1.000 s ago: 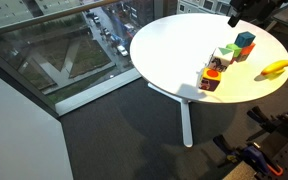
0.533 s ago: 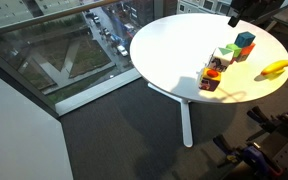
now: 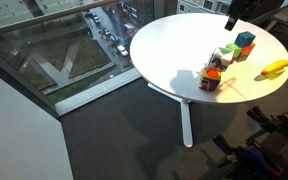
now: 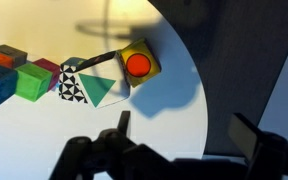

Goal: Unstack the square plush toys on the left

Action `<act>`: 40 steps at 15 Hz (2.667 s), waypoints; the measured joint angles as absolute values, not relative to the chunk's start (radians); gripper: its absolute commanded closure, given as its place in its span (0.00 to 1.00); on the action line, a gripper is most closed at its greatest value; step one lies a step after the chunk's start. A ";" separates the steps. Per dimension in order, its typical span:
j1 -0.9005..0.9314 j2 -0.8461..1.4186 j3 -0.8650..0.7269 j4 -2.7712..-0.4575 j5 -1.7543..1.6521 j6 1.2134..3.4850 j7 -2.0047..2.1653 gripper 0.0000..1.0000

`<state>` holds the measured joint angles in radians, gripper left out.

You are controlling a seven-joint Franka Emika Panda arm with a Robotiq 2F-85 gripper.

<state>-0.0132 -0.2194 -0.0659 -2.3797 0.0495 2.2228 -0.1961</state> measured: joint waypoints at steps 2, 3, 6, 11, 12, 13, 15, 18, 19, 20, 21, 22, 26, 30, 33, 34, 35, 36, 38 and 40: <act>-0.018 -0.184 -0.082 -2.355 0.049 2.223 -0.231 0.00; -0.023 -0.167 -0.088 -2.344 0.049 2.223 -0.246 0.00; -0.036 -0.121 -0.102 -2.309 0.049 2.223 -0.282 0.00; -0.059 -0.050 -0.111 -2.266 0.038 2.227 -0.331 0.00; -0.062 -0.038 -0.111 -2.262 0.028 2.231 -0.337 0.00; -0.066 -0.027 -0.111 -2.260 0.019 2.237 -0.341 0.00; -0.071 -0.009 -0.111 -2.256 -0.007 2.256 -0.343 0.00; -0.074 0.005 -0.111 -2.255 -0.029 2.278 -0.343 0.00; -0.074 0.006 -0.111 -2.254 -0.031 2.279 -0.343 0.00; -0.074 0.006 -0.111 -2.254 -0.031 2.279 -0.343 0.00; -0.074 0.006 -0.111 -2.253 -0.031 2.279 -0.343 0.00; -0.074 0.006 -0.111 -2.253 -0.031 2.279 -0.343 0.00; -0.074 0.006 -0.111 -2.253 -0.031 2.279 -0.343 0.00; -0.074 0.009 -0.109 -2.258 -0.031 2.279 -0.343 0.00; -0.075 0.014 -0.109 -2.268 -0.031 2.279 -0.346 0.00; -0.076 0.017 -0.110 -2.273 -0.031 2.279 -0.353 0.00; -0.077 0.021 -0.110 -2.277 -0.031 2.279 -0.362 0.00; -0.080 0.025 -0.111 -2.281 -0.031 2.280 -0.375 0.00; -0.087 0.038 -0.112 -2.286 -0.031 2.290 -0.407 0.00; -0.096 0.056 -0.112 -2.291 -0.031 2.319 -0.443 0.00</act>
